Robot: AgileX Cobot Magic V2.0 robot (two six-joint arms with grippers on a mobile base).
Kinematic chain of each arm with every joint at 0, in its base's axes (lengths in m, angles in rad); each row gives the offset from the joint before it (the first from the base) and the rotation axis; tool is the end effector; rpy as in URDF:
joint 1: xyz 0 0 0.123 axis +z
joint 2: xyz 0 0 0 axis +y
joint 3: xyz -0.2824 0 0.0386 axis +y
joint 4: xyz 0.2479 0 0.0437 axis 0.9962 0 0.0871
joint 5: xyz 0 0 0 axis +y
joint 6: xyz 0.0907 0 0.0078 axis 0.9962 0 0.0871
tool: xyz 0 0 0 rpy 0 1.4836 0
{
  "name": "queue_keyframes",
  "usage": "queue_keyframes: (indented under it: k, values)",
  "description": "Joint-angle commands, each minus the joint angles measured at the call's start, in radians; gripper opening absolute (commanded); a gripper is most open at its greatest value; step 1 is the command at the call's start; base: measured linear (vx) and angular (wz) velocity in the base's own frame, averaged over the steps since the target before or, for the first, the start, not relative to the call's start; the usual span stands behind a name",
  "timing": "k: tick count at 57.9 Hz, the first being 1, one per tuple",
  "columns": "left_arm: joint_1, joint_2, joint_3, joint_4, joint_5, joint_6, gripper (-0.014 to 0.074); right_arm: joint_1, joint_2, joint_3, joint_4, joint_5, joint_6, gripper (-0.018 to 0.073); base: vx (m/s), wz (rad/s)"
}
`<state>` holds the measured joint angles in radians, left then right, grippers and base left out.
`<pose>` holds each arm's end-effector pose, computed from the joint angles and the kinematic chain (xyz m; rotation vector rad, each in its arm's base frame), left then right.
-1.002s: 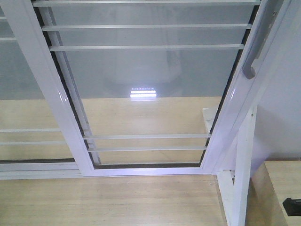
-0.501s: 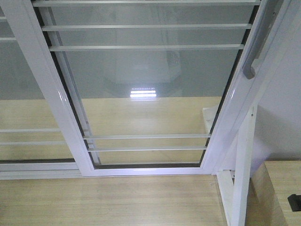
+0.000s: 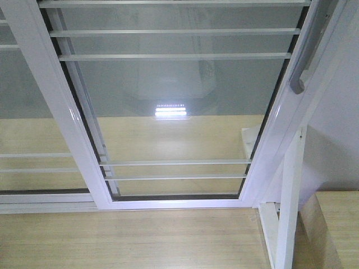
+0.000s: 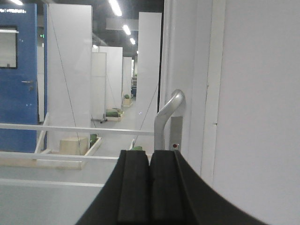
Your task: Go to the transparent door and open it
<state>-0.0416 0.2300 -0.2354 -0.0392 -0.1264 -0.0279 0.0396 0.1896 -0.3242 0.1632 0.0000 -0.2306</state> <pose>0.0703 -0.0025 0.2896 -0.0212 1.3523 -0.0880 0.0585 0.0023 0.3106 -0.0721 1.3471 -0.0235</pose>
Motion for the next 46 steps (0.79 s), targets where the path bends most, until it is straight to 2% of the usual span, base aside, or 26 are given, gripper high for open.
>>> queue_keyframes:
  k: [1, 11, 19, 37, 46]
  values:
    - [0.000, 0.162, -0.145, -0.006, -0.082, 0.002, 0.0004, 0.002, 0.138, -0.159, 0.004, -0.015, -0.061, 0.0000, 0.00, 0.00]
    - [0.000, 0.483, -0.359, -0.006, -0.083, 0.002, 0.0004, 0.002, 0.408, -0.361, 0.004, 0.018, -0.066, 0.0000, 0.00, 0.00]
    - [0.000, 0.640, -0.464, -0.006, -0.096, 0.001, 0.0004, 0.002, 0.563, -0.450, 0.005, -0.007, -0.061, 0.0000, 0.00, 0.00]
    - [0.000, 0.712, -0.495, -0.006, -0.151, -0.012, 0.0011, 0.002, 0.652, -0.466, 0.019, -0.044, -0.057, 0.0004, 0.00, 0.00]
    - [0.000, 0.712, -0.495, -0.006, -0.151, -0.012, 0.0062, 0.002, 0.652, -0.466, 0.019, -0.041, -0.058, 0.0055, 0.00, 0.00]
